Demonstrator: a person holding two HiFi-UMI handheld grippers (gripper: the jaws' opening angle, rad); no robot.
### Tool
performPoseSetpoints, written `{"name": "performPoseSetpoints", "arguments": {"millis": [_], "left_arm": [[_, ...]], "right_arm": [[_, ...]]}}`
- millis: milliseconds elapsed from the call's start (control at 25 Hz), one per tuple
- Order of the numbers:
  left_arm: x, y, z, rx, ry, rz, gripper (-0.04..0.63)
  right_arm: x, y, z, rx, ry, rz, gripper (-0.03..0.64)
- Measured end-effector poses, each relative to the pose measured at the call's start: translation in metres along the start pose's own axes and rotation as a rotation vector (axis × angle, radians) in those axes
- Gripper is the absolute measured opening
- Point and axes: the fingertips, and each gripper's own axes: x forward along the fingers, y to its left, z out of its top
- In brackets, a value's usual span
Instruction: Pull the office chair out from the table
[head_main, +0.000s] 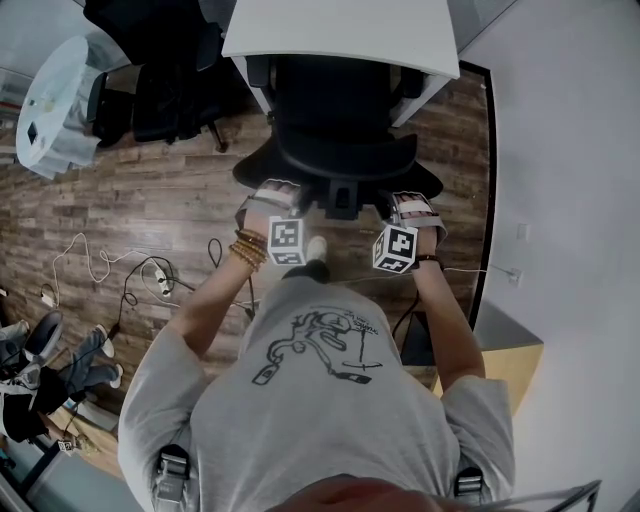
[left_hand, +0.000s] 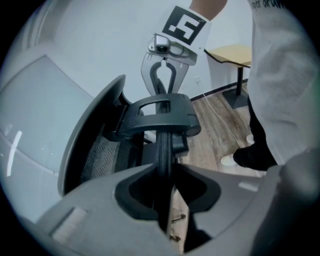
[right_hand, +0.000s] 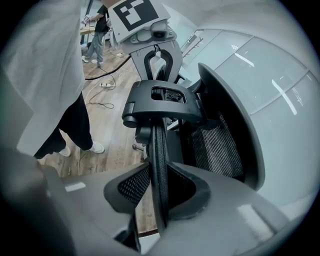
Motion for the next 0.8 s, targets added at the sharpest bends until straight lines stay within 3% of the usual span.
{"name": "performPoseSetpoints", "arguments": {"millis": [800], "left_arm": [[-0.012, -0.029, 0.016, -0.01, 0.011, -0.011, 0.098]], "right_arm": [[-0.018, 0.025, -0.005, 0.082, -0.001, 0.021, 0.114]]}}
